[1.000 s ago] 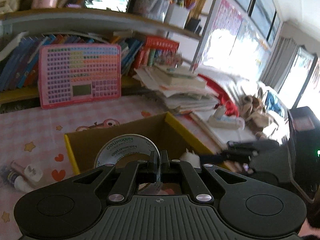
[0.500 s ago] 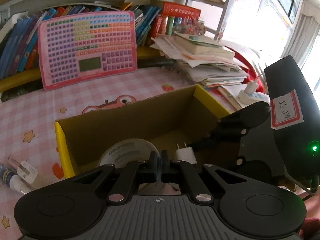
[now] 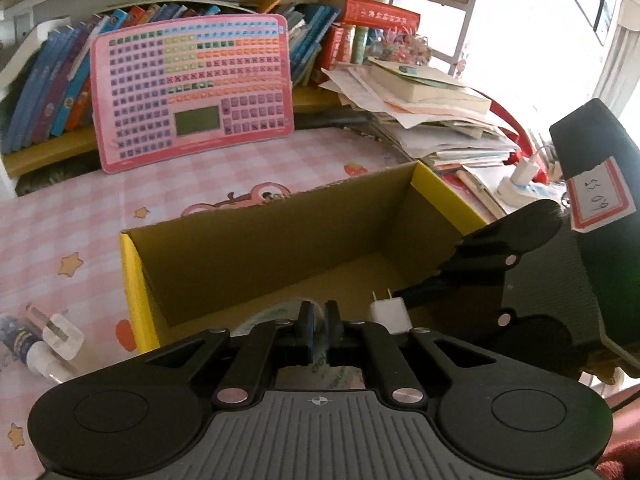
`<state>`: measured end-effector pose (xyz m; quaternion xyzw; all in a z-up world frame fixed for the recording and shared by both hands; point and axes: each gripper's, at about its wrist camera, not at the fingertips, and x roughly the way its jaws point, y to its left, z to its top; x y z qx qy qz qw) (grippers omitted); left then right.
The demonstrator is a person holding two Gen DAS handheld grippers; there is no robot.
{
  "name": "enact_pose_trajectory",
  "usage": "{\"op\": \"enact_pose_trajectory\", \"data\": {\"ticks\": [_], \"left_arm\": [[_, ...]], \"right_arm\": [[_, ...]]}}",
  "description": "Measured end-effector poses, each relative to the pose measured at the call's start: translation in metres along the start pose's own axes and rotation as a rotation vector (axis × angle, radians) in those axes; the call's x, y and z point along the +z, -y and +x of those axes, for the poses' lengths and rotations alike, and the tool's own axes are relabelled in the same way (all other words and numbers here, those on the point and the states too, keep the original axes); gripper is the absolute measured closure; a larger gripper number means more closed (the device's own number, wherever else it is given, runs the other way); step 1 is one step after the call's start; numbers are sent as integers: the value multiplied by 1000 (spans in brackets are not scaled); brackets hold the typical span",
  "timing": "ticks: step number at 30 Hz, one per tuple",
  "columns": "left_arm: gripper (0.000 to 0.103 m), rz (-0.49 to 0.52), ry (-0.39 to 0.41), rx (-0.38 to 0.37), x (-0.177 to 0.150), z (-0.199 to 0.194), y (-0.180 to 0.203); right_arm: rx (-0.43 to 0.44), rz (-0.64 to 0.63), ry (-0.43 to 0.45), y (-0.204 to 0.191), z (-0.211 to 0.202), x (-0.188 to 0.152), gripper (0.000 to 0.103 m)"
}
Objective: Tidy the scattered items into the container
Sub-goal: 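Open the left tool to drop the tape roll while the right tool drops the charger into the box, then withdraw both open tools from the box back toward the table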
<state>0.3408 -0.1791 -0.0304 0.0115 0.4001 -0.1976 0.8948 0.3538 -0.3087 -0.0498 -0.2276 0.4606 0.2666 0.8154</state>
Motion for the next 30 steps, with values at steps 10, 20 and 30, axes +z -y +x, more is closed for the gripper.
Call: {"op": "enact_pose_trajectory", "data": {"ticks": [10,20,30], "left_arm": [[31,21,158,69,-3,-44,15],[16,-100,320,167,-23,-118,5],[15,-123,343,195,-67,-158,-14]], "right_arm": [[-50,64,153,9,-32,-3,34],[-129,243,418,7,-98,-25,25],[-254,399,463,-25,-131,-63,22]]}}
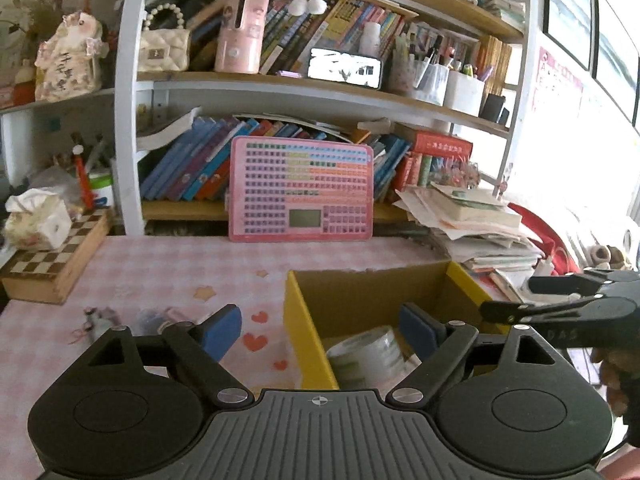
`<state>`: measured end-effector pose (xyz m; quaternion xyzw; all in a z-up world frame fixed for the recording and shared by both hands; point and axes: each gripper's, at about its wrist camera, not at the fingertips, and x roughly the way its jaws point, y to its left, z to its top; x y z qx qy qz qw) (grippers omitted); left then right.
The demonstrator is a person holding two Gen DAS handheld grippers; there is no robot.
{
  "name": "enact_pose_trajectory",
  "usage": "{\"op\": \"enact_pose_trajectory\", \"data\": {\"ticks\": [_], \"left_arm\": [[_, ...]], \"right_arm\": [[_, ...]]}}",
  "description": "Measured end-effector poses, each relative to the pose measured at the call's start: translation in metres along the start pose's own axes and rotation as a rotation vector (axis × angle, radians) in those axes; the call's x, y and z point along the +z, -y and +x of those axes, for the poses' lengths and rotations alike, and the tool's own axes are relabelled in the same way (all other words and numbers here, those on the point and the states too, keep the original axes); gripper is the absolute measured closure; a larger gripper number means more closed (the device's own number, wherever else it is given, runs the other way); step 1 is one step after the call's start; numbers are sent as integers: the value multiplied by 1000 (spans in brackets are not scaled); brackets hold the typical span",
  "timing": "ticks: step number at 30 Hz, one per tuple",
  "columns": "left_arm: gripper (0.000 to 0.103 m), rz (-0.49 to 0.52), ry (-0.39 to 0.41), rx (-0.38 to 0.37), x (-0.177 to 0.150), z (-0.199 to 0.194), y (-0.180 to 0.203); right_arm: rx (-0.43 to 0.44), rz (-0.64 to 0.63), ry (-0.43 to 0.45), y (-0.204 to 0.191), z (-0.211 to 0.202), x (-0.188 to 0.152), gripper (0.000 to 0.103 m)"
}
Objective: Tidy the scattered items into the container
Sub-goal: 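Withdraw both open tools from the box back toward the table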
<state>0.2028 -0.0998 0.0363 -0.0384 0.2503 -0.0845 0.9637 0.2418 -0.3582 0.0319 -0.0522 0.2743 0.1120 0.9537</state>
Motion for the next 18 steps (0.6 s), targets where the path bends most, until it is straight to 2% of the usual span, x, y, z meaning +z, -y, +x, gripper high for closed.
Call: {"op": "enact_pose_trajectory", "data": {"ticks": [8,18], "left_arm": [[14,9,-5,-20,-23,-39,-31],[14,19,-28,-34,-47,-80,-67]], "right_arm": [[-123,77,15,-30,-40,-31,21],[-185,116,-49,-80,-76,-75,21]]}}
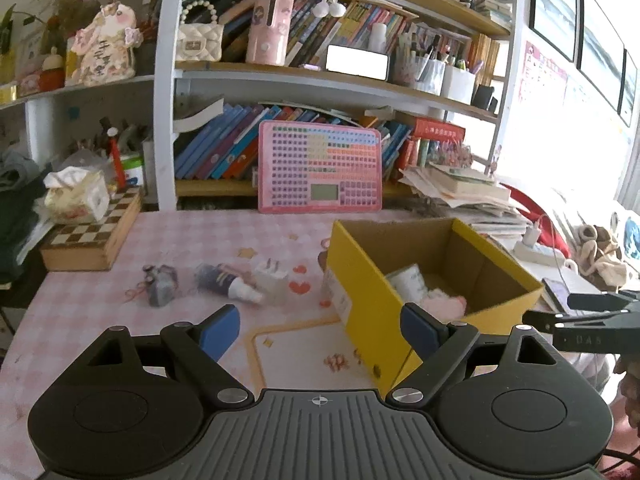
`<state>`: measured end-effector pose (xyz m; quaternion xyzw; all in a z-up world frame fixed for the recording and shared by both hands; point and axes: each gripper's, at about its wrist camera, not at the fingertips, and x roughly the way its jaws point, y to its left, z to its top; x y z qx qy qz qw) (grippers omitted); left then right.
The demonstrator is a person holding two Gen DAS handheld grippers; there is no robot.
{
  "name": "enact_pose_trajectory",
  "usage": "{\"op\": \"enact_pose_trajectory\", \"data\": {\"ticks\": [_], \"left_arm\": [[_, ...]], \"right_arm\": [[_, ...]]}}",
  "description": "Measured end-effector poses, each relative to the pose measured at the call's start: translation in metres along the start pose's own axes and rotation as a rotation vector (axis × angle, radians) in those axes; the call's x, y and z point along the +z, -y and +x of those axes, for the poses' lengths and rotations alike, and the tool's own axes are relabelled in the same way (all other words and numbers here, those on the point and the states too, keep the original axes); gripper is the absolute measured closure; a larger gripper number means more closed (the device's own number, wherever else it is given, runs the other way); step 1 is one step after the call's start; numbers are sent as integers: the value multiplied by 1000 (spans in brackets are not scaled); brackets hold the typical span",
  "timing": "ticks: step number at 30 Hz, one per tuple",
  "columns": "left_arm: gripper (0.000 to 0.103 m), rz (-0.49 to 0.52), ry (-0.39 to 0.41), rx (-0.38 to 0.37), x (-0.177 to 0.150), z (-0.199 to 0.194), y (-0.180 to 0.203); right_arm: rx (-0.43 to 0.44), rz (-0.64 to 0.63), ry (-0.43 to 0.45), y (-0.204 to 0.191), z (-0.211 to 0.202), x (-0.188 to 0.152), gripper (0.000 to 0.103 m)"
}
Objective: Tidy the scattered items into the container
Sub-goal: 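Withdraw both open tools from the box back toward the table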
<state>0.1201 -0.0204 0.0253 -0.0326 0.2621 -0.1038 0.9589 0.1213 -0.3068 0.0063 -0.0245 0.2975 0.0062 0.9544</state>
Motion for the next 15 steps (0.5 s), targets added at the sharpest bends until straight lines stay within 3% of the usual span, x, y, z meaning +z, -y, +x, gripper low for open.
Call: {"op": "enact_pose_trajectory", "data": {"ticks": [7,15], "left_arm": [[13,6,4,-4,-13,-21,-19],[13,5,-11,25,-25,-39,-43]], "right_arm": [[2,8,-20,-31,-20,-21,21],[70,-49,-52,-78,-28,-31,23]]}}
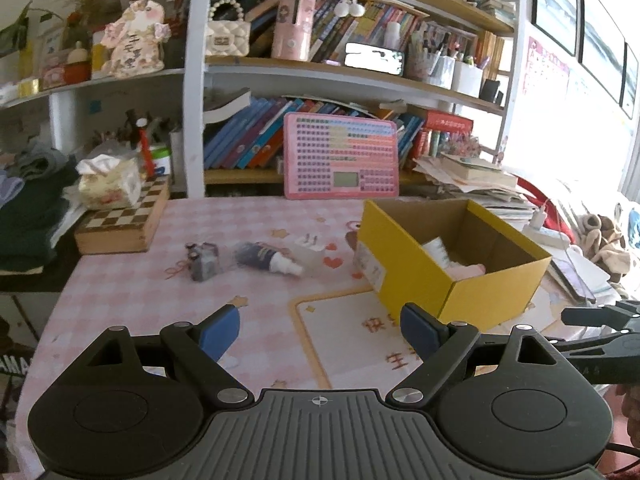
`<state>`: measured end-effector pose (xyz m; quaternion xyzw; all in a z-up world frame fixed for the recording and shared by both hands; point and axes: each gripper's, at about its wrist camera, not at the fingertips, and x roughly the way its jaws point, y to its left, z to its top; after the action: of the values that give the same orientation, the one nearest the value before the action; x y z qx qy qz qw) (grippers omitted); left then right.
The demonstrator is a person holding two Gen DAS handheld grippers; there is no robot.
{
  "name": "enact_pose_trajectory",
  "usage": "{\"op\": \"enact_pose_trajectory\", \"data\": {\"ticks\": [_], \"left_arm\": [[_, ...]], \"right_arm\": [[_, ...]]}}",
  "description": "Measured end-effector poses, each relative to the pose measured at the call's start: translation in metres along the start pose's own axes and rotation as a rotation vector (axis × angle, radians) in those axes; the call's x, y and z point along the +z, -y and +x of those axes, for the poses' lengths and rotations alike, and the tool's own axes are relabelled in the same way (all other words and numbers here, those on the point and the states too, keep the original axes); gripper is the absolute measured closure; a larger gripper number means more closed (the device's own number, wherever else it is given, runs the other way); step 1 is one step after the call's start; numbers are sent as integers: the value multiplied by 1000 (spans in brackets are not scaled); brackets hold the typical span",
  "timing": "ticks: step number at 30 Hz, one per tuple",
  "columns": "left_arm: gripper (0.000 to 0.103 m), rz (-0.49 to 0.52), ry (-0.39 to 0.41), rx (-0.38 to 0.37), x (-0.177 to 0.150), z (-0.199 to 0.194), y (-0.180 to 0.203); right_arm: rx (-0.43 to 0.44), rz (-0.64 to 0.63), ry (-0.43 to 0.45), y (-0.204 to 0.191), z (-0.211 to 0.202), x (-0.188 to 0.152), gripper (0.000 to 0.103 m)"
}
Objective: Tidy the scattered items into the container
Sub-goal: 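Withdraw both open tools from the box back toward the table, then move the left tool toward the grey toy car while the right tool approaches the dark spray bottle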
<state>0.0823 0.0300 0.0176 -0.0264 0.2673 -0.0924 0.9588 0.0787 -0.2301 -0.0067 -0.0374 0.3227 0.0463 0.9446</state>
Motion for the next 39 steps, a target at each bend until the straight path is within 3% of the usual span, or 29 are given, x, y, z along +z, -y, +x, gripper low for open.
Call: {"op": "enact_pose_trajectory", "data": {"ticks": [14,27,39], "left_arm": [[13,-26,9,46,-8,-16,-35],[13,-42,21,79,-10,-22,-61],[13,-81,25,118,-6,-12,-76]], "right_arm": [[137,-109,7,-74,10,23,25],[158,-148,8,-115,13,27,28],[161,-170,8,-127,35,38,32]]}}
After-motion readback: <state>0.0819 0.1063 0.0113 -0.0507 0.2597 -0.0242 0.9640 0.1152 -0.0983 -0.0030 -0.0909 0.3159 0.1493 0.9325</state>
